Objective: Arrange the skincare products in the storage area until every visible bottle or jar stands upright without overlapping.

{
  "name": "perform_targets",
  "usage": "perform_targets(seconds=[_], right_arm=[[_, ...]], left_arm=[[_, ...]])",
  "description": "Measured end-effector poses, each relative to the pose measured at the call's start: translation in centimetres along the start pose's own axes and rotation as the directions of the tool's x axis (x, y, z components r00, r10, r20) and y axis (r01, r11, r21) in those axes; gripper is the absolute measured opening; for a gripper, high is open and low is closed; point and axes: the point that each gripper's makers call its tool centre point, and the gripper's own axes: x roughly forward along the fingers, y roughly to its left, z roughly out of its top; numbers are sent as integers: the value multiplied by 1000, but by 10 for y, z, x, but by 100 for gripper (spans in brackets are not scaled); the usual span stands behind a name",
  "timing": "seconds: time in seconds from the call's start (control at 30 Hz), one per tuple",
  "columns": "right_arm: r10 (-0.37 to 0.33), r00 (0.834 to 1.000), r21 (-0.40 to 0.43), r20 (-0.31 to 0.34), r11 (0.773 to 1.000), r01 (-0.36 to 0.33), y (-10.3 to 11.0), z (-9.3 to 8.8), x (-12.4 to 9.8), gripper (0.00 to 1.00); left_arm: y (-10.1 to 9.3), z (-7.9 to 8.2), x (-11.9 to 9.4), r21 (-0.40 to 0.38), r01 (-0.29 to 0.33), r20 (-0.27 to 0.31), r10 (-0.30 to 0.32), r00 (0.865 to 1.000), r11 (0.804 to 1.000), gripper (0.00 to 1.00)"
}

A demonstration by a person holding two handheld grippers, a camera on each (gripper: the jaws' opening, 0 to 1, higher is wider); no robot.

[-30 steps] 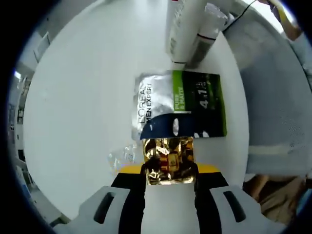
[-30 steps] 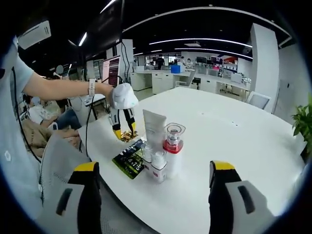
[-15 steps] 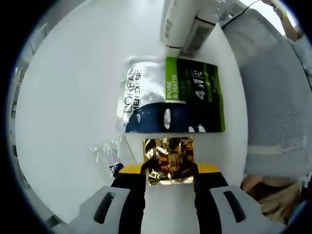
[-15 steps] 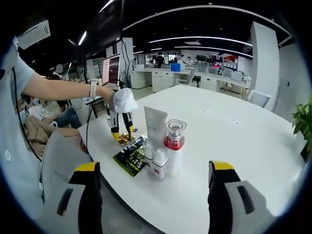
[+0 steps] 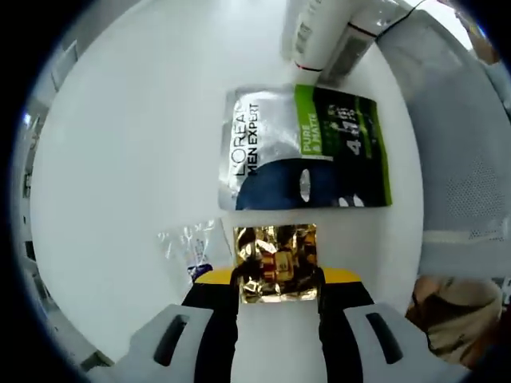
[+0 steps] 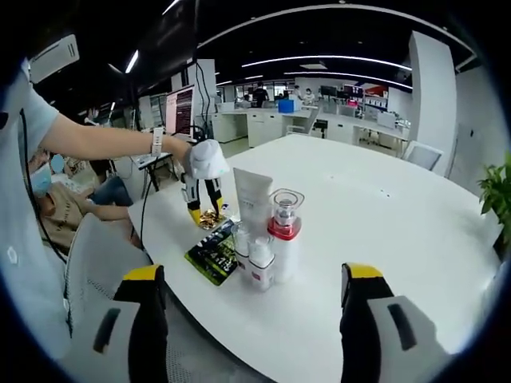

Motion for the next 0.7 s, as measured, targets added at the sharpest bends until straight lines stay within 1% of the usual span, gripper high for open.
perform_targets(seconds=[0.13,0.23,0.3,0.33,0.37,0.5,0.6,0.7], right_arm=[[-1,1000,2,-7,1000,1,-1,-1,0,91],[-1,1000,3,-6,1000,1,-1,-1,0,91],[-1,1000,2,-5,1000,1,0,0,1,91],[2,1000,1,-3,1000,-2,0,1,1,91],[4,1000,2,-3,1000,-4,1,1,1,91],[7,1000,-8,-7,1000,-8,2,1,3,91],[12,1000,-14,-9,1000,-12,4,2,3,91],[10,1000,-21,-3,1000,-10,6,4,2,91]], left_arm=[[5,1,0,6,-13,-5,13,1000,1000,35],[9,2,0,22,-33,-10,33,999,999,36],[8,4,1,28,-44,-16,44,999,999,36],[8,4,2,54,-54,-18,55,998,997,36],[7,5,2,59,-58,-20,60,998,997,36],[7,9,2,46,-72,-5,72,997,996,36],[4,12,2,50,-70,7,69,998,996,36],[4,12,3,68,-78,-3,78,997,995,36]])
